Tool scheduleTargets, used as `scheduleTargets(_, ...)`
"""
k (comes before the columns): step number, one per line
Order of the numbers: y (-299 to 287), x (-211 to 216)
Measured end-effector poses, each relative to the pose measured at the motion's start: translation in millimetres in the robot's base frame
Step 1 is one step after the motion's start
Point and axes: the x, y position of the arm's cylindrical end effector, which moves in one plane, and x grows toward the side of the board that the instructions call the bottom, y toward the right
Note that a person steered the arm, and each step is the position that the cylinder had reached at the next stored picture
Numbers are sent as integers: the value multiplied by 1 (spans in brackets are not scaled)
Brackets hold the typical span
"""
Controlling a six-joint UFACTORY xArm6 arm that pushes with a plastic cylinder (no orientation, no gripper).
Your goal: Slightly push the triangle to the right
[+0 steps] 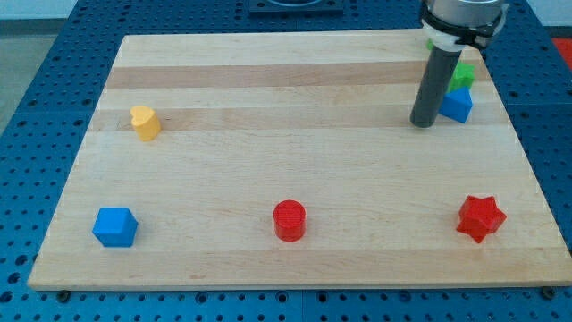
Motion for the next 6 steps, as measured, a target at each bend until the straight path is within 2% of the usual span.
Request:
scheduleTargets(2,1,-25)
scheduleTargets(6,30,-30)
